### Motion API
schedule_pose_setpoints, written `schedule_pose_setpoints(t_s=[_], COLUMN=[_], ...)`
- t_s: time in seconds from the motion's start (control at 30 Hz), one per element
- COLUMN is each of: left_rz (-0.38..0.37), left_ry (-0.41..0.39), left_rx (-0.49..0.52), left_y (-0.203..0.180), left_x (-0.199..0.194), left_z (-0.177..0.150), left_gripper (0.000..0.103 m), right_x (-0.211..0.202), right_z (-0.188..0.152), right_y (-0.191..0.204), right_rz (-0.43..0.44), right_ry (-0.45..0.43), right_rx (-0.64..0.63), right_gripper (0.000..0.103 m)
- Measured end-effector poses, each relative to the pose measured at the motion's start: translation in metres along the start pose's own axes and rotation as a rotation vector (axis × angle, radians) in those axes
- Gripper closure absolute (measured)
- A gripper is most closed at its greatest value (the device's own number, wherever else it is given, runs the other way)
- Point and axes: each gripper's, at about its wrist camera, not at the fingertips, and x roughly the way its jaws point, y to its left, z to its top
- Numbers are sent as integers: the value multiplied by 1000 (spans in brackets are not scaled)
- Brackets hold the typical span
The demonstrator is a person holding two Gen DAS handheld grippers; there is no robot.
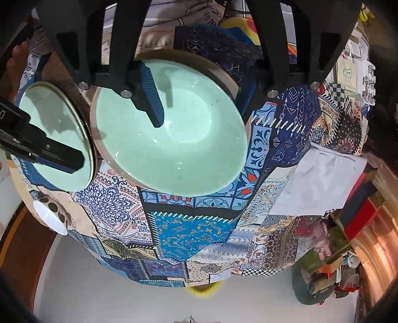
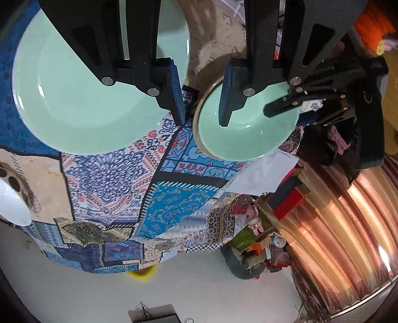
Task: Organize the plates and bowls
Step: 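Open the right gripper and move it to the white bowl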
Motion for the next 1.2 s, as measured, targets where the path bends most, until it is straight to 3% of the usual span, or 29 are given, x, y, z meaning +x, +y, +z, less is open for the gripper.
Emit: schedule_pose_setpoints(t_s=[0.2,0.33,0.43,0.57,0.9,1.0,1.2], left_rz=[-6,43,48,-1,-170,-187,-194], left_ry=[-3,-110,-212,-279,-250,-233,-206], left_rx=[-34,4,35,76,73,71,83], left_y=[5,-5,-20,-48,-110,-126,-158], left_x=[-15,-41,-61,-73,-55,-46,-25], left_z=[6,8,8,10,47,62,91], left_gripper=[42,36,20,13,12,12,12], right_x=[-31,-60,-83,-109,-141,-140,-127], right_z=[-1,-3,-4,-4,5,10,24], right_y=[-15,-32,-48,-71,-135,-157,-211], right_rz=[-51,-100,-181,-286,-437,-482,-498], right_ry=[-53,-96,-128,-152,-180,-181,-179], right_rx=[3,18,15,26,87,99,188], right_gripper=[70,63,56,52,44,37,37])
